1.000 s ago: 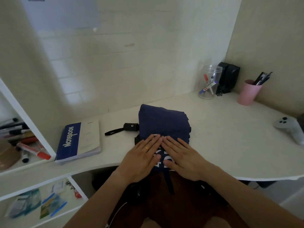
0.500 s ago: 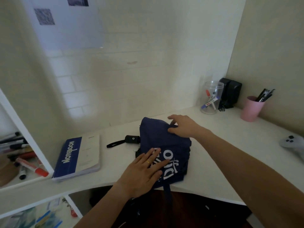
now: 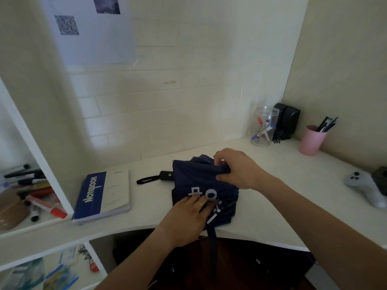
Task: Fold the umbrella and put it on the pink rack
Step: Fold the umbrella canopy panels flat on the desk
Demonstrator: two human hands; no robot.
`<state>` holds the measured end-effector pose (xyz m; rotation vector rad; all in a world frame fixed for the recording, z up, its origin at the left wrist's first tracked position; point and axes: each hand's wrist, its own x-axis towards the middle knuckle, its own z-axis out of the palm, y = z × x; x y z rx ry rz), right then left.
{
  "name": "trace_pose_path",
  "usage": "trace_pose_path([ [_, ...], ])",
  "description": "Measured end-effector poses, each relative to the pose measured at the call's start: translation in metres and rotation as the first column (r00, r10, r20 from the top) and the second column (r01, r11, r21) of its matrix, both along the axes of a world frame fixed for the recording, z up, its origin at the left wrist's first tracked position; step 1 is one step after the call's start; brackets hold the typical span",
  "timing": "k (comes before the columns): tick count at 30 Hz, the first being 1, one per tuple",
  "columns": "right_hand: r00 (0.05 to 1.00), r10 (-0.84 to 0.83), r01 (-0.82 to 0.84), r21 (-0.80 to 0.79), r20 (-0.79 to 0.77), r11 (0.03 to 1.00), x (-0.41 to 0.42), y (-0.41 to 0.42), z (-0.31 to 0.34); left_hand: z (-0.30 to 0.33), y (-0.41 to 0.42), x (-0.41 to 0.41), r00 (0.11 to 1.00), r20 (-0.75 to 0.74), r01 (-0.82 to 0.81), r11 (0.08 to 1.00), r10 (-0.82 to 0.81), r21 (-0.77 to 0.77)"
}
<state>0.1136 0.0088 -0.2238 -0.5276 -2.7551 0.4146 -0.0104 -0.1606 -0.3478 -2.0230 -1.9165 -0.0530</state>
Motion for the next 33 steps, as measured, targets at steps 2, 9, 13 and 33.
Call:
trace_pose_path([
  [2,0.999,-0.018,0.021,0.072,-0.034,0.997,0.009,-0.014,-0.005,0.001,-0.003,0.004,1.000,0.013,-0.017,0.999,0.018,-0.047],
  [9,0.909,-0.261,0.261,-0.043,-0.326,0.964,0.023,-0.030,-0.046,0.011,-0.013,0.010,0.998,0.047,-0.040,0.994,0.045,-0.102],
  [13,0.649,-0.619,0.436,-0.450,-0.443,0.780,0.026,-0.039,-0.072,0.012,-0.012,0.008,0.998,0.045,-0.030,0.996,0.034,-0.089],
  [33,0.721,-0.581,-0.246,-0.924,-0.377,0.294,0.028,-0.041,-0.100,0.010,-0.008,0.005,0.731,0.657,-0.241,0.971,0.186,-0.006],
])
